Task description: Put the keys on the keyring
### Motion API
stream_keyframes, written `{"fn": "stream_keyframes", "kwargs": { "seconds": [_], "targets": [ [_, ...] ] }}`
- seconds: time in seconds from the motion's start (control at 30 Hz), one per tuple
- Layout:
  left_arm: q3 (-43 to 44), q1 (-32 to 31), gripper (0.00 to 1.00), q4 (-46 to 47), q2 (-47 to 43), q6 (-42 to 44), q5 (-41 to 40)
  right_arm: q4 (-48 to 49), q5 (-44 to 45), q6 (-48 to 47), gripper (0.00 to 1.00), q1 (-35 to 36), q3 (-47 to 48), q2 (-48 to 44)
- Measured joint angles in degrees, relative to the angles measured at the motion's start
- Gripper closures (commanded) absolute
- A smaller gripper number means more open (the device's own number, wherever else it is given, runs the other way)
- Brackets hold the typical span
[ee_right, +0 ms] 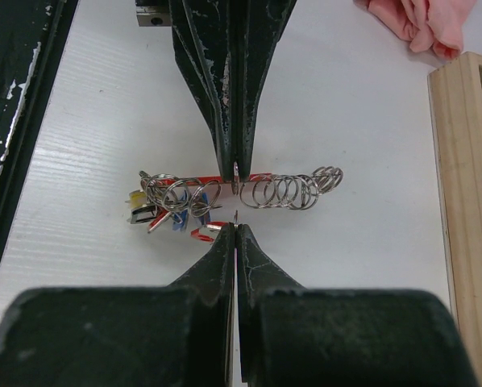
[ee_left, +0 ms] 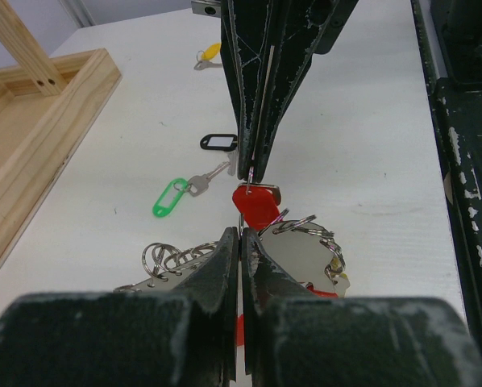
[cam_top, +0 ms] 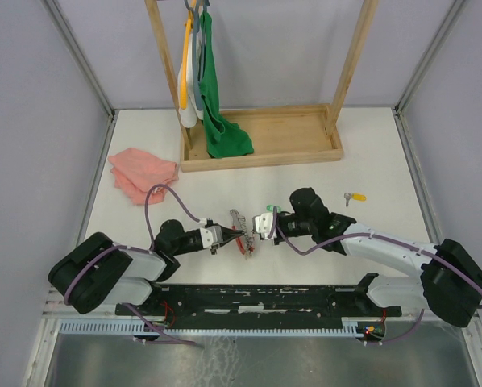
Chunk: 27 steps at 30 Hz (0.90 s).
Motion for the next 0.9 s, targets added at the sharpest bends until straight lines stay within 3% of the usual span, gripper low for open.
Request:
{"fn": "stream_keyframes", "kwargs": {
  "seconds": [0.37,0.9],
  "targets": [
    [-0.09,0.0,0.97,4.44,4.92,-2.71,0.0,6.08,0.37,1.05,0.99,0.15,-3.04,2.03],
    [-0.07,0.0,0.97,4.7,5.03,-3.17,0.39,8.72,-0.83,1.22,0.99,0.26,-3.1,3.34]
  ]
}}
